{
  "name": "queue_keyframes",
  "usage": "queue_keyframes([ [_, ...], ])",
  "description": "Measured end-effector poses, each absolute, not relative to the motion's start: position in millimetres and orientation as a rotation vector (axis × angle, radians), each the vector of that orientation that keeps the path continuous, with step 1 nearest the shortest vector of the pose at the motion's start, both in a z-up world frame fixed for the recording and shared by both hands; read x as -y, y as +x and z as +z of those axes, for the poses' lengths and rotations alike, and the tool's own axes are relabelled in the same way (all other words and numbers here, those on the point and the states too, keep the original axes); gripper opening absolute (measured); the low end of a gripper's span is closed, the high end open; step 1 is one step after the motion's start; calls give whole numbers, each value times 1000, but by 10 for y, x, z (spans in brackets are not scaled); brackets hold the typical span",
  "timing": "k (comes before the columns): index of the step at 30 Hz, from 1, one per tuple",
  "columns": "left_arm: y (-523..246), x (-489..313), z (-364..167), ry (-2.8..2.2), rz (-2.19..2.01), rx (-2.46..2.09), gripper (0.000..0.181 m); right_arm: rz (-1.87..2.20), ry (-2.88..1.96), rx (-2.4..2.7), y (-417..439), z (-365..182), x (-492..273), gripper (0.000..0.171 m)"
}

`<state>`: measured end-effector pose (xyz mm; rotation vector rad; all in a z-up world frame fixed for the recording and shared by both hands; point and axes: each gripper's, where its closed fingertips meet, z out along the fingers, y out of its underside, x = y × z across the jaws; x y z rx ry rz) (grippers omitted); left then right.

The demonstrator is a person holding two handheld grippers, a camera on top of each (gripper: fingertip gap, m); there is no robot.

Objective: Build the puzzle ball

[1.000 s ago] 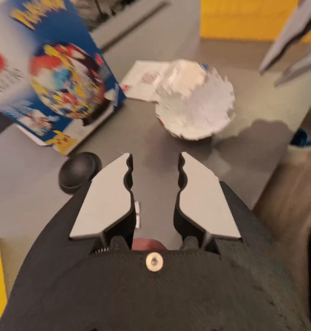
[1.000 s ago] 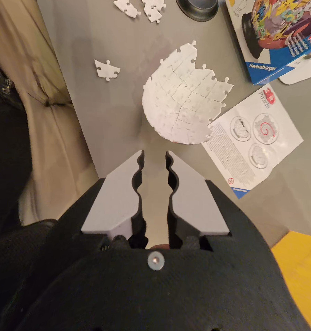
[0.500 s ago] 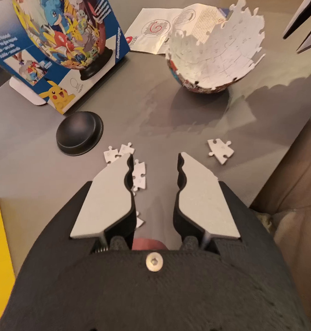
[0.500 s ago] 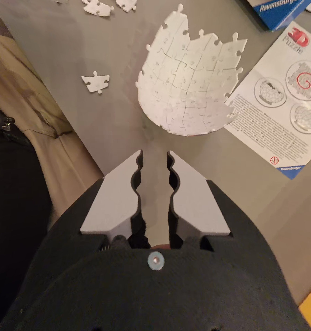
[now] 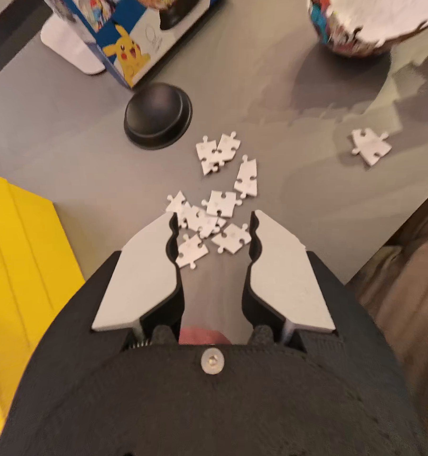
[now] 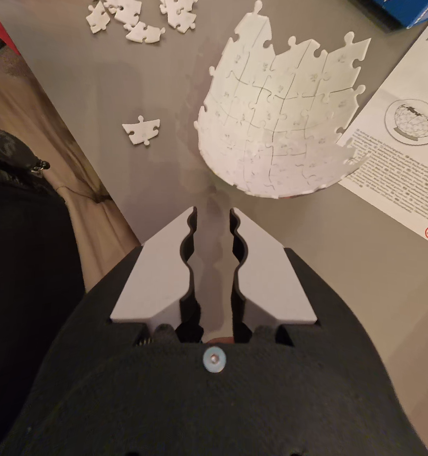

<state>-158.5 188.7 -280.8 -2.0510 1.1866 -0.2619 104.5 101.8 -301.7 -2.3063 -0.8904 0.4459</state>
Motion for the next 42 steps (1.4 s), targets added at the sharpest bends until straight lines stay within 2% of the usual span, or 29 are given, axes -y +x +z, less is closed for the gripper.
queue_keyframes([
  [26, -2063, -1932, -3065, -2208, -157, -1071, 57, 294, -2251, 695, 1365, -2957, -1431, 29],
  [32, -1665, -2160, -3042, -2098, -208, -1204, 47, 303, -2242, 685, 1385, -2939, -1443, 29],
  [39, -1148, -2497, -3193, -1925, -198, -1581, 46, 308, -2226, 668, 1424, -2896, -1442, 29],
  [41, -1088, -2479, -3315, -1957, -233, -1657, 41, 309, -2219, 665, 1426, -2877, -1437, 29],
  [42, -1042, -2435, -3333, -1971, -300, -1666, 33, 308, -2214, 667, 1423, -2868, -1434, 29],
])
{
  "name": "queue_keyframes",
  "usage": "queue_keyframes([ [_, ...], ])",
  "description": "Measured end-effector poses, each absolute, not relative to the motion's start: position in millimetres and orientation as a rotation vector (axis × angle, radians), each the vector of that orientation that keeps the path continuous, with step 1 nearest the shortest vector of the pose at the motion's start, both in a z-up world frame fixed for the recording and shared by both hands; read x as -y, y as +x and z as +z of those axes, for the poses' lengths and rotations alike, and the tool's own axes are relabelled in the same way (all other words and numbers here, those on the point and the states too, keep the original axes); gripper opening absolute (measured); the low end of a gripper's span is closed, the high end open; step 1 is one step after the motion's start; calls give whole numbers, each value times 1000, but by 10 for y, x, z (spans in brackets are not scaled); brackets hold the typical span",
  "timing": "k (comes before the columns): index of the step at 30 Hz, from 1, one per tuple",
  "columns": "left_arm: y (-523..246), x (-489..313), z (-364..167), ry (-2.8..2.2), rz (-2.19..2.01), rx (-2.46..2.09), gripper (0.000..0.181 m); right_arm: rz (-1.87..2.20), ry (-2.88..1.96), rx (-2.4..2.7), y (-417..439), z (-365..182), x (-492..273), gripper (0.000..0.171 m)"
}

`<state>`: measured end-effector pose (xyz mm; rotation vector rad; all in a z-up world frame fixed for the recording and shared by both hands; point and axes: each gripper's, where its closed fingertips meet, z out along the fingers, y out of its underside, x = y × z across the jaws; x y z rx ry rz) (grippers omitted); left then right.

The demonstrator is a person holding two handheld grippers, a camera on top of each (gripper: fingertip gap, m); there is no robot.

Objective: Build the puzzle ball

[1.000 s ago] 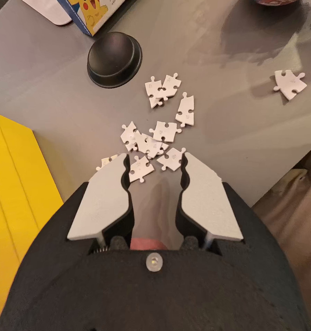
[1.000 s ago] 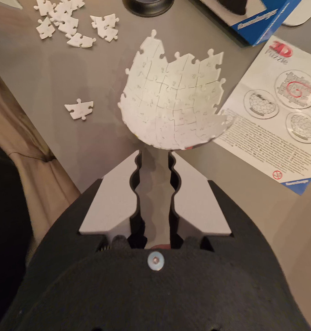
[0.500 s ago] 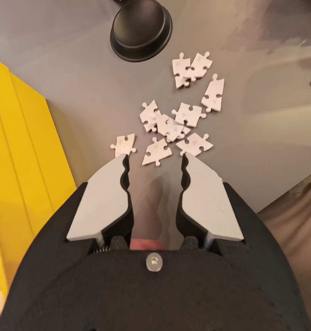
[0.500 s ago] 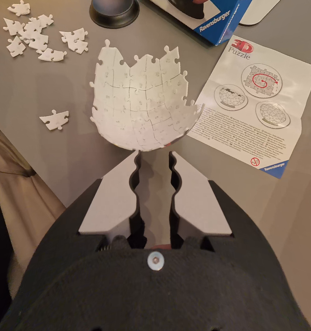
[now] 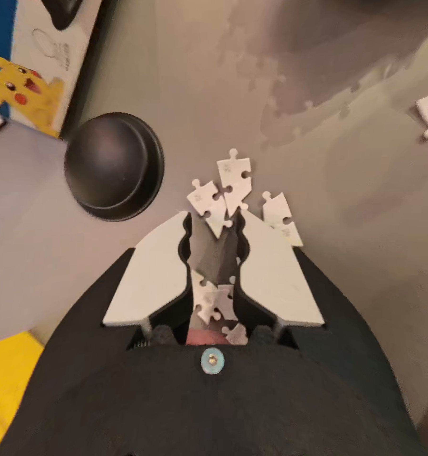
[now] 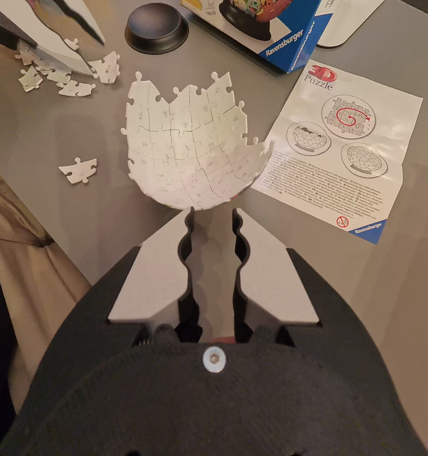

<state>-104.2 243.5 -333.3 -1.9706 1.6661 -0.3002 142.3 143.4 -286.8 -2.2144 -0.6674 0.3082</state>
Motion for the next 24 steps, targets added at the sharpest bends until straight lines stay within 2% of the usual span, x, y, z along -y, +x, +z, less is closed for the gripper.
queue_keyframes([
  [2, -1033, -2447, -3340, -1981, -284, -1674, 31, 303, -2205, 672, 1423, -2851, -1431, 29],
  [5, -1006, -2412, -3365, -1986, -298, -1676, 9, 312, -2199, 663, 1432, -2835, -1436, 28],
  [7, -1014, -2425, -3362, -1991, -283, -1651, 8, 312, -2192, 654, 1452, -2810, -1441, 29],
  [9, -1044, -2448, -3359, -1983, -247, -1639, 0, 310, -2183, 644, 1475, -2780, -1441, 29],
  [14, -1089, -2468, -3300, -1987, -245, -1575, 0, 306, -2161, 635, 1500, -2710, -1432, 28],
  [17, -1152, -2537, -3286, -2049, -262, -1518, 37, 306, -2157, 639, 1493, -2700, -1426, 28],
  [18, -1171, -2542, -3325, -2066, -253, -1529, 45, 309, -2156, 642, 1486, -2698, -1424, 28],
  [21, -1139, -2503, -3349, -2104, -301, -1525, 41, 306, -2153, 645, 1479, -2686, -1424, 29],
  [24, -1106, -2512, -3363, -2128, -320, -1502, 19, 304, -2147, 640, 1483, -2665, -1425, 29],
])
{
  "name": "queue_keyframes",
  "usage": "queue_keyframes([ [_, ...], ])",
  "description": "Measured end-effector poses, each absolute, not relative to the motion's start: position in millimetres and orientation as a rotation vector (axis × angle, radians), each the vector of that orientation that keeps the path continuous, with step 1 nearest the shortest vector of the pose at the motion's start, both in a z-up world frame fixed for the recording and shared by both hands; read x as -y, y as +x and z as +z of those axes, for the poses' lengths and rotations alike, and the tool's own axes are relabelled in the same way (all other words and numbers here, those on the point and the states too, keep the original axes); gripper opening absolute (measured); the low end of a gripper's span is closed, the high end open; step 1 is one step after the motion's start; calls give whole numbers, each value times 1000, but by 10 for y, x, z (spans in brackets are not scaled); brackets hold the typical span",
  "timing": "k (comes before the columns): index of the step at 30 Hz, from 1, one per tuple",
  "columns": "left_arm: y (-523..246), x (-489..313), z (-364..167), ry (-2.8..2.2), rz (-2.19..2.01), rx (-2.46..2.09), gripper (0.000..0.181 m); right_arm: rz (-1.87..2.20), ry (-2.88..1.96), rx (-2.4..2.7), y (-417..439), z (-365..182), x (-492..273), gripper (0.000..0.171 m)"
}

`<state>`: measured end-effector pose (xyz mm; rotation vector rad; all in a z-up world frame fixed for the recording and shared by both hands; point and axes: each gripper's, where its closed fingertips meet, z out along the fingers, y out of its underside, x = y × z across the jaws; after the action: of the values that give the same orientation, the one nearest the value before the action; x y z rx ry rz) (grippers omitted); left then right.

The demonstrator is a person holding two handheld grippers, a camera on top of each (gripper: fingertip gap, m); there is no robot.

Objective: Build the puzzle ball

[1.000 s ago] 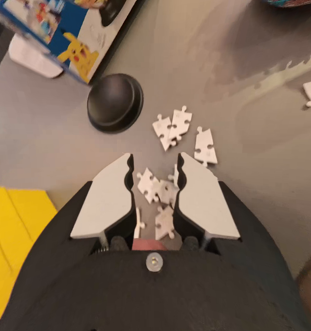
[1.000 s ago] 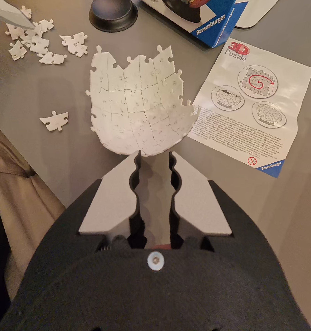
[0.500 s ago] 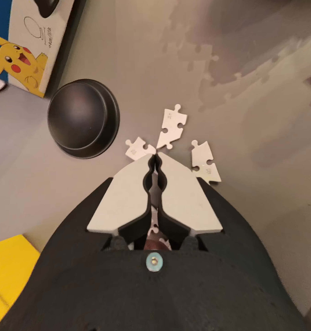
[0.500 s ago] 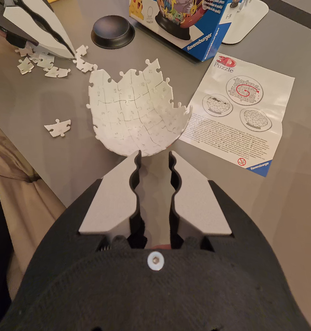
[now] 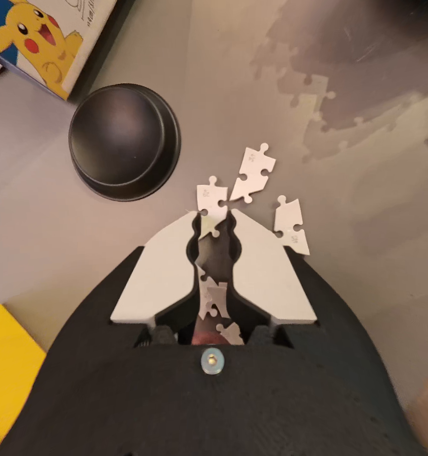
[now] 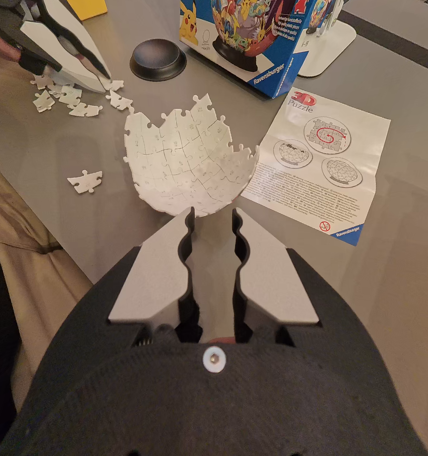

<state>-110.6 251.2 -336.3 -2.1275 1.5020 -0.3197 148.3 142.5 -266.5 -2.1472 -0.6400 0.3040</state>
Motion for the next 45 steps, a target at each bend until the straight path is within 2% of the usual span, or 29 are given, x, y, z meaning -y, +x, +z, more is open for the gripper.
queue_keyframes([
  [7, -1102, -2553, -3336, -2086, -287, -1464, 6, 297, -2133, 630, 1506, -2614, -1429, 28],
  [18, -1135, -2627, -3154, -2026, -275, -1341, 1, 225, -2061, 615, 1591, -2347, -1428, 29],
  [22, -1073, -2627, -2924, -1964, -285, -1263, 1, 230, -2016, 609, 1559, -2171, -1375, 28],
  [31, -86, -1880, -1937, -1565, -423, -1185, 1, 618, -1949, 459, 940, -1980, -1172, 28],
  [36, 444, -1408, -1895, -1277, -268, -1369, 1, 899, -1851, 180, 815, -1850, -1272, 28],
  [43, 667, -1227, -1906, -1090, -127, -1466, 1, 1065, -1829, 74, 746, -1870, -1290, 24],
  [45, 691, -1207, -1901, -1066, -110, -1473, 1, 1096, -1816, 58, 732, -1861, -1289, 16],
])
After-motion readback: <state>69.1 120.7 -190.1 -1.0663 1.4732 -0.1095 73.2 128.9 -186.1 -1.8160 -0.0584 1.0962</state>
